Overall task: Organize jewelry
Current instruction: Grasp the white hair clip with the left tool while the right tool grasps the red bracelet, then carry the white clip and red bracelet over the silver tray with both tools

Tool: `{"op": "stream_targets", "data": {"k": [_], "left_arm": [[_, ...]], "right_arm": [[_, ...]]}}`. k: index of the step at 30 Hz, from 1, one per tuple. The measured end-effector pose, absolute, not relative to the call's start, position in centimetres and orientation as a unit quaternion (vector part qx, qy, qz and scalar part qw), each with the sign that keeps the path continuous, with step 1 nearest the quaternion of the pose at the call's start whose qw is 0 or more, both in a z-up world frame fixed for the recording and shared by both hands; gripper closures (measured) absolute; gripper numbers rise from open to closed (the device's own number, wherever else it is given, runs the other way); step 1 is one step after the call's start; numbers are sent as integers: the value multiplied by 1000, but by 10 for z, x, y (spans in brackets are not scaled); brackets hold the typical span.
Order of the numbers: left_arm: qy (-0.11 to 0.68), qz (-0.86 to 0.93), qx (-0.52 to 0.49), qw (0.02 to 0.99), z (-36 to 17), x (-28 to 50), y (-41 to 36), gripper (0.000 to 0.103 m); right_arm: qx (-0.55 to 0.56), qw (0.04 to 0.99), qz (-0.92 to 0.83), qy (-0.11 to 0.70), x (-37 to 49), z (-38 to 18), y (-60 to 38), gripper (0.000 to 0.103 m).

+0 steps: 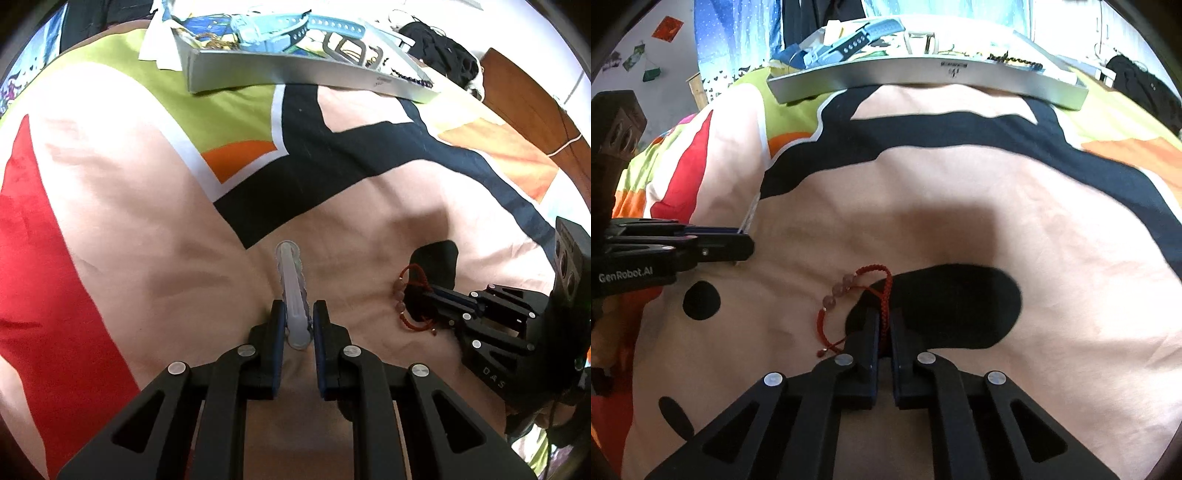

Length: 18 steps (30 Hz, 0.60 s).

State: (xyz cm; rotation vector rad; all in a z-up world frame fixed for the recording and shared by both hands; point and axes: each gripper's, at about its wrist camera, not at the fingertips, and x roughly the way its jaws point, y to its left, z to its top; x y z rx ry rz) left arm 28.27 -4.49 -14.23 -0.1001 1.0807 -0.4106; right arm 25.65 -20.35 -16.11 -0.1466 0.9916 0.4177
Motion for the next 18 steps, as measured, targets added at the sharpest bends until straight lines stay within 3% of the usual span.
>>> {"op": "stream_targets", "data": {"k": [10, 18], "left_arm": [[490, -204, -59, 845, -114, 283, -34, 92], [415, -213, -76, 881, -59, 315, -28, 92]], "right_arm": [[-158, 888, 183, 392, 260, -119, -218, 98], [-179, 915, 169, 320, 300, -72, -204, 98]]}}
